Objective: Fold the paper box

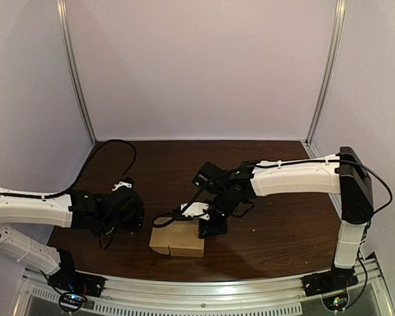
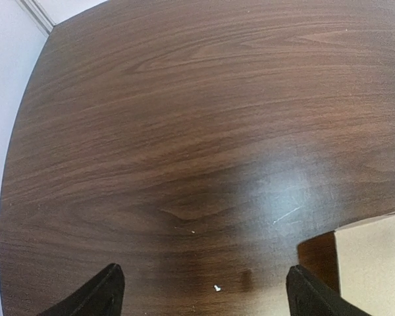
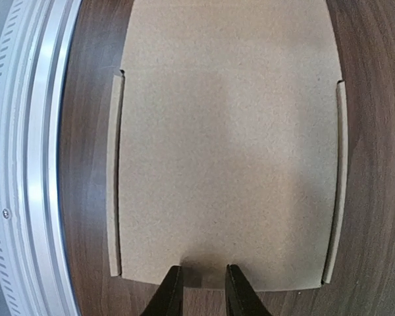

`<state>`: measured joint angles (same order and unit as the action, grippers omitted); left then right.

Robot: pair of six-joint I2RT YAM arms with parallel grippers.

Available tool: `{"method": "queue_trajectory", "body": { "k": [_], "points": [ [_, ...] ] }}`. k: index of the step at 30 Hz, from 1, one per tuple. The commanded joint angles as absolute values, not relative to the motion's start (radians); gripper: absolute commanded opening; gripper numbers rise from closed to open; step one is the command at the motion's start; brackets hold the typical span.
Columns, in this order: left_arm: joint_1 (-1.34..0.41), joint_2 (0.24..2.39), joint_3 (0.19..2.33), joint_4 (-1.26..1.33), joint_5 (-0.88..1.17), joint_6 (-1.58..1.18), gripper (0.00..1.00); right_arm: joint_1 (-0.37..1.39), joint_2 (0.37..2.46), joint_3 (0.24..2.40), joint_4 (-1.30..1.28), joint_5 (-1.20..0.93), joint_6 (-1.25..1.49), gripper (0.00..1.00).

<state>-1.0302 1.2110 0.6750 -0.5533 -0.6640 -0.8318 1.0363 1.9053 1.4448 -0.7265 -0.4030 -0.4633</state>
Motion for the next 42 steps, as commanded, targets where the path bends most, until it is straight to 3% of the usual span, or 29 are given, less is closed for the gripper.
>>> {"method": "queue_trajectory", "body": {
  "k": [1, 17, 31, 38, 42],
  "points": [
    [-1.030, 1.216, 0.689, -0.546, -0.652, -0.841, 0.88, 1.032, 1.938, 1.446, -0.736, -0.396, -0.452, 0.22],
    [-1.031, 1.110, 0.642, -0.567, -0.717, -0.857, 0.87, 0.972, 1.854, 1.257, -0.714, -0.359, -0.505, 0.19],
    [-1.030, 1.270, 0.643, -0.494, -0.634, -0.882, 0.83, 0.949, 1.860, 1.243, -0.669, -0.377, -0.479, 0.20],
    [-1.030, 1.175, 0.634, -0.518, -0.692, -0.869, 0.83, 0.948, 1.735, 1.267, -0.607, -0.553, -0.340, 0.23],
    [-1.030, 1.151, 0.650, -0.554, -0.720, -0.860, 0.84, 0.950, 1.821, 1.334, -0.531, -0.651, -0.162, 0.18]
  ]
}}
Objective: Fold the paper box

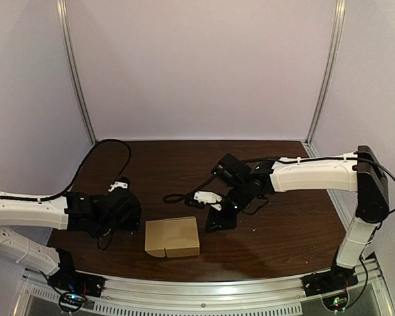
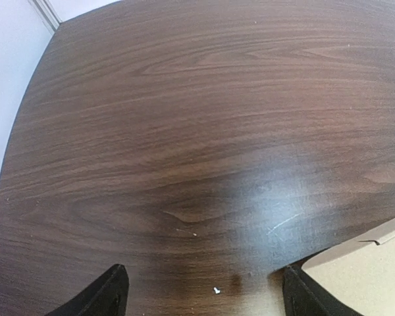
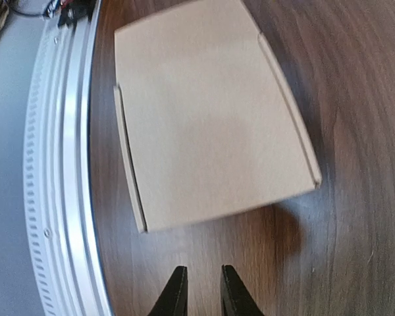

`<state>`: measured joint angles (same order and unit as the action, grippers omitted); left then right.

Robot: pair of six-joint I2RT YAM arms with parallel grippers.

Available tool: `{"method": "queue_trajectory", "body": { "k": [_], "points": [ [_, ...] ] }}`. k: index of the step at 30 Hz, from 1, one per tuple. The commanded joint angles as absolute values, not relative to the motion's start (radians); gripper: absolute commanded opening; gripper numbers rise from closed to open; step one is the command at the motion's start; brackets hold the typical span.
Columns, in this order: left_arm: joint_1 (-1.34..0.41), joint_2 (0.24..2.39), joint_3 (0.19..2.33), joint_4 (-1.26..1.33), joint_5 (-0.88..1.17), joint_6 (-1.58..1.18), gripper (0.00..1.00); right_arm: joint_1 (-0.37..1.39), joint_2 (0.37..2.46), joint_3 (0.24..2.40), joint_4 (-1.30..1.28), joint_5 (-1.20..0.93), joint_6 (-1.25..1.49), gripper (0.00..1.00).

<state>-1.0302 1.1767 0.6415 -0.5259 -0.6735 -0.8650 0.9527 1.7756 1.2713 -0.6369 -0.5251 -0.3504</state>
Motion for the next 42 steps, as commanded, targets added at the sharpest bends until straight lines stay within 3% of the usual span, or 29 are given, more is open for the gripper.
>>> {"method": "queue_trajectory", "body": {
  "k": [1, 11, 25, 35, 42],
  "points": [
    [-1.031, 1.148, 0.654, -0.565, -0.721, -0.861, 0.84, 0.950, 1.849, 1.345, -0.508, -0.665, -0.123, 0.17],
    [-1.030, 1.055, 0.621, -0.609, -0.750, -0.884, 0.83, 0.952, 1.994, 1.383, -0.503, -0.745, -0.031, 0.12],
    [-1.030, 0.989, 0.585, -0.657, -0.773, -0.919, 0.83, 0.847, 1.978, 1.325, -0.538, -0.725, -0.041, 0.11],
    [-1.030, 1.069, 0.512, -0.546, -0.701, -0.990, 0.82, 0.819, 1.985, 1.322, -0.527, -0.732, -0.043, 0.12],
    [-1.029, 1.166, 0.450, -0.286, -0.580, -1.047, 0.80, 0.806, 1.991, 1.336, -0.515, -0.746, -0.050, 0.13]
  ]
}}
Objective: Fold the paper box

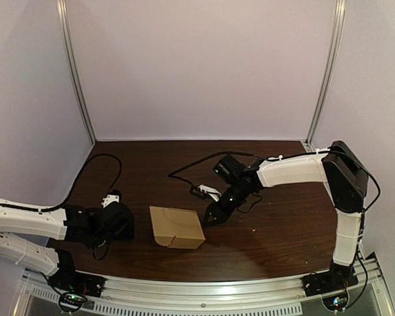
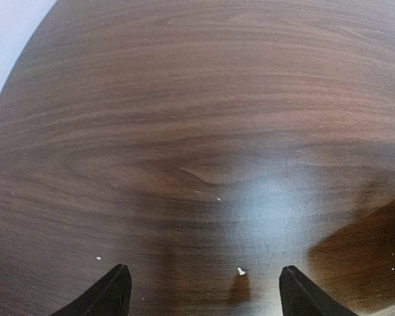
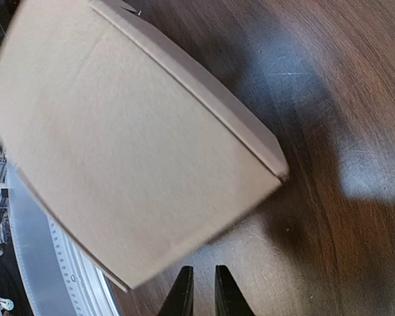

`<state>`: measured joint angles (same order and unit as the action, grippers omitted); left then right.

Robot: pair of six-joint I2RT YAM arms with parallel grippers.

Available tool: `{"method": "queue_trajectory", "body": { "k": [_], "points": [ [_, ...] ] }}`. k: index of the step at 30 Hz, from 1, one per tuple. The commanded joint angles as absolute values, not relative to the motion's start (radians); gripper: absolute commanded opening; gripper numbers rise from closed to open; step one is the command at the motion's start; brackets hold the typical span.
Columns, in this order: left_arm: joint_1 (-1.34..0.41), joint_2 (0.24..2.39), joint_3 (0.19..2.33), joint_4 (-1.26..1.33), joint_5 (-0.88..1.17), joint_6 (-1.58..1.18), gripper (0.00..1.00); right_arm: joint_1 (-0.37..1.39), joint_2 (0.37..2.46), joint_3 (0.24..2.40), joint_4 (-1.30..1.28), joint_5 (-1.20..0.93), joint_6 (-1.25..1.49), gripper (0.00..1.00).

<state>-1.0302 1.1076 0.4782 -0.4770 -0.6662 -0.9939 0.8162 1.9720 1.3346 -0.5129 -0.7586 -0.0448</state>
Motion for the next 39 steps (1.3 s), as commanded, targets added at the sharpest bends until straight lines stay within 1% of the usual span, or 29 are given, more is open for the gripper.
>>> {"method": "queue_trajectory", "body": {
  "k": [1, 4, 8, 13, 16, 22, 29, 39],
  "points": [
    [-1.030, 1.189, 0.451, -0.254, -0.565, -1.054, 0.80, 0.806, 1.992, 1.340, -0.515, -0.750, -0.051, 0.14],
    [-1.030, 1.287, 0.470, -0.165, -0.517, -1.058, 0.79, 0.806, 2.007, 1.356, -0.518, -0.761, -0.052, 0.14],
    [-1.032, 1.356, 0.510, -0.226, -0.519, -1.117, 0.77, 0.802, 2.006, 1.359, -0.530, -0.759, -0.059, 0.14],
    [-1.032, 1.292, 0.479, -0.245, -0.543, -1.127, 0.77, 0.802, 1.920, 1.354, -0.514, -0.802, -0.045, 0.15],
    [-1.032, 1.249, 0.472, -0.261, -0.553, -1.122, 0.77, 0.807, 1.904, 1.359, -0.508, -0.815, -0.025, 0.15],
    [-1.031, 1.236, 0.469, -0.291, -0.563, -1.130, 0.76, 0.838, 1.942, 1.369, -0.517, -0.872, -0.025, 0.15],
    [-1.032, 1.241, 0.447, -0.286, -0.557, -1.150, 0.76, 0.857, 1.985, 1.384, -0.526, -0.888, -0.034, 0.15],
    [-1.032, 1.230, 0.410, -0.283, -0.550, -1.183, 0.76, 0.847, 2.029, 1.380, -0.561, -0.845, -0.040, 0.14]
  ]
}}
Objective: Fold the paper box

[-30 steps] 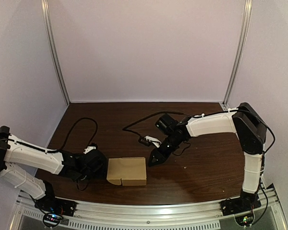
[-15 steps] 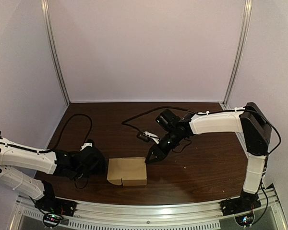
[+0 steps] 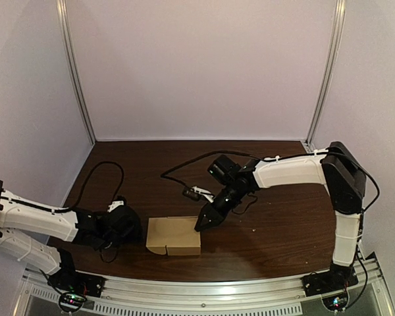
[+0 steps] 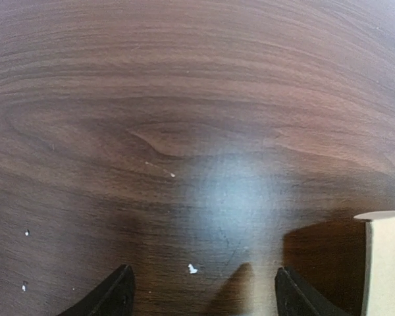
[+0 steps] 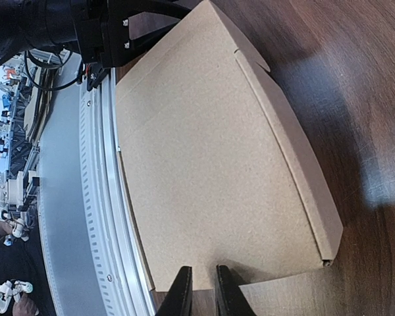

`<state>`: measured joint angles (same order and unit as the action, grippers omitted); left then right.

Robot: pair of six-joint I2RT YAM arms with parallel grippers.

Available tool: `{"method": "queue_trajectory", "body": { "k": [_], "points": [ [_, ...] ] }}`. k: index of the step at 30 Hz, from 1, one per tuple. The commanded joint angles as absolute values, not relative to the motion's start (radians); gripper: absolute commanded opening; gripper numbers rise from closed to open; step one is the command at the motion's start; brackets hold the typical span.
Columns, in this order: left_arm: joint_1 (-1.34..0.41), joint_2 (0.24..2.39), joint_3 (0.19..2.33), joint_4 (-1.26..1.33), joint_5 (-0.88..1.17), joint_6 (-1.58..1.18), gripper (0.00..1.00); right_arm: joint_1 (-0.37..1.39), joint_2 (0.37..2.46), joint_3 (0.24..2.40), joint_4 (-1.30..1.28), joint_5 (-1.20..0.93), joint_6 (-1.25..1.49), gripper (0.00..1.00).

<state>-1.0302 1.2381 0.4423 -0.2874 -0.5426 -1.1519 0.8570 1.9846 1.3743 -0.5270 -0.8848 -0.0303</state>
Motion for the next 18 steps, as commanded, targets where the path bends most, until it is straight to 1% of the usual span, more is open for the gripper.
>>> {"method": "queue_trajectory", "body": {
  "k": [1, 8, 18],
  "points": [
    [-1.032, 1.222, 0.400, -0.274, -0.548, -1.187, 0.76, 0.842, 2.027, 1.371, -0.559, -0.841, -0.038, 0.14],
    [-1.031, 1.239, 0.359, -0.165, -0.523, -1.180, 0.76, 0.815, 2.022, 1.346, -0.572, -0.833, -0.054, 0.14],
    [-1.032, 1.279, 0.367, -0.129, -0.510, -1.167, 0.76, 0.811, 2.025, 1.346, -0.575, -0.820, -0.063, 0.14]
  ]
}}
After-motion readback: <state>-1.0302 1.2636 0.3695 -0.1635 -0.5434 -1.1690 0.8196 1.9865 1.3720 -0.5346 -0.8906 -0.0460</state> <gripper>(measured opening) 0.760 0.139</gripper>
